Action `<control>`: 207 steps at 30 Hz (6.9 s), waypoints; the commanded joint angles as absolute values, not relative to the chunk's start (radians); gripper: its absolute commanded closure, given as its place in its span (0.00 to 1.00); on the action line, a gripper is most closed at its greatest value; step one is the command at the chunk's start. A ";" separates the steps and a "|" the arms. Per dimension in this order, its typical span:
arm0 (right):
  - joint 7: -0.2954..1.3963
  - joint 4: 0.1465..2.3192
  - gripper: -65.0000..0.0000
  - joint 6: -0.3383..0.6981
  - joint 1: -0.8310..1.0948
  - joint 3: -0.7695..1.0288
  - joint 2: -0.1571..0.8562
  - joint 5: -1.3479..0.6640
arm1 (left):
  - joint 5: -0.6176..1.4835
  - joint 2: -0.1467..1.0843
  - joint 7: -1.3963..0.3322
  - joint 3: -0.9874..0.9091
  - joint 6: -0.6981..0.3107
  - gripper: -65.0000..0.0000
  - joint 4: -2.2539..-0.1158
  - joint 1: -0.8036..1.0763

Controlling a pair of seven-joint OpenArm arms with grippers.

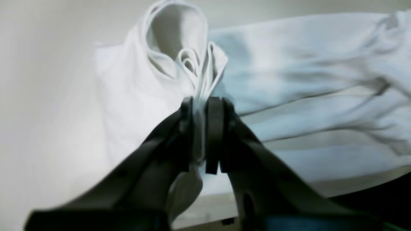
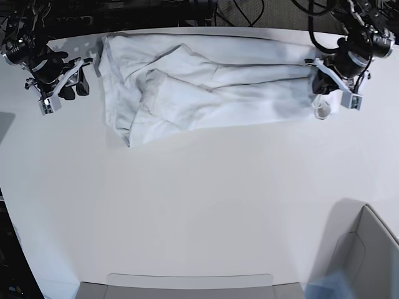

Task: Fold the T-shirt properly
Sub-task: 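Release the strip end and move the left gripper inward along the strip, then grasp the strip at its middle with both grippers, then lift the strip end with the right gripper and fold it over the middle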

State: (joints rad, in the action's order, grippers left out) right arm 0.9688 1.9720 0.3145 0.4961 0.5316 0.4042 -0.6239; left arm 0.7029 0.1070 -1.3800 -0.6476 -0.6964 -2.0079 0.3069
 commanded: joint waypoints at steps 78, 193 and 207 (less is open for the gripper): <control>0.993 1.529 0.42 0.547 0.378 0.544 0.346 -1.059 | 0.630 -0.019 -1.254 -0.400 -0.616 1.00 -1.834 0.300; 1.029 1.598 0.63 0.297 -0.213 -0.401 -0.084 0.467 | 1.069 0.104 -1.264 -0.504 -0.616 1.00 -1.716 0.366; 1.027 1.827 0.98 0.303 -0.222 -0.067 -0.039 0.160 | 1.069 0.105 -1.254 -0.503 -0.608 1.00 -1.750 0.323</control>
